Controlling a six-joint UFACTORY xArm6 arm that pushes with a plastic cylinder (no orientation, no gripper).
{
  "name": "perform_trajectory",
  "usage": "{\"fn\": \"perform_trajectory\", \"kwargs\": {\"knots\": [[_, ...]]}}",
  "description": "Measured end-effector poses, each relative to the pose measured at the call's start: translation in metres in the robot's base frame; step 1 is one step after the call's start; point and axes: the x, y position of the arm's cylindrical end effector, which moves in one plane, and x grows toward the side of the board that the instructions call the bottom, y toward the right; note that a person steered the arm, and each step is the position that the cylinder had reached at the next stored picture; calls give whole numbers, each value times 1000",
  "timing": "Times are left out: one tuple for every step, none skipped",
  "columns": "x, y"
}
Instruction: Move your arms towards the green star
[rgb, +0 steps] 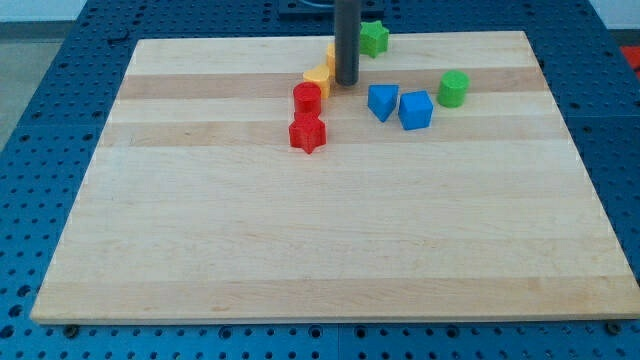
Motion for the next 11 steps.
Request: {"fn": "perform_trajectory", "kwargs": {"knots": [[0,40],[-14,84],[-36,124],[-64,139],[-92,129],[-97,129],[-97,121],[-97,115],[-97,105],[-97,101],[-96,90]]}}
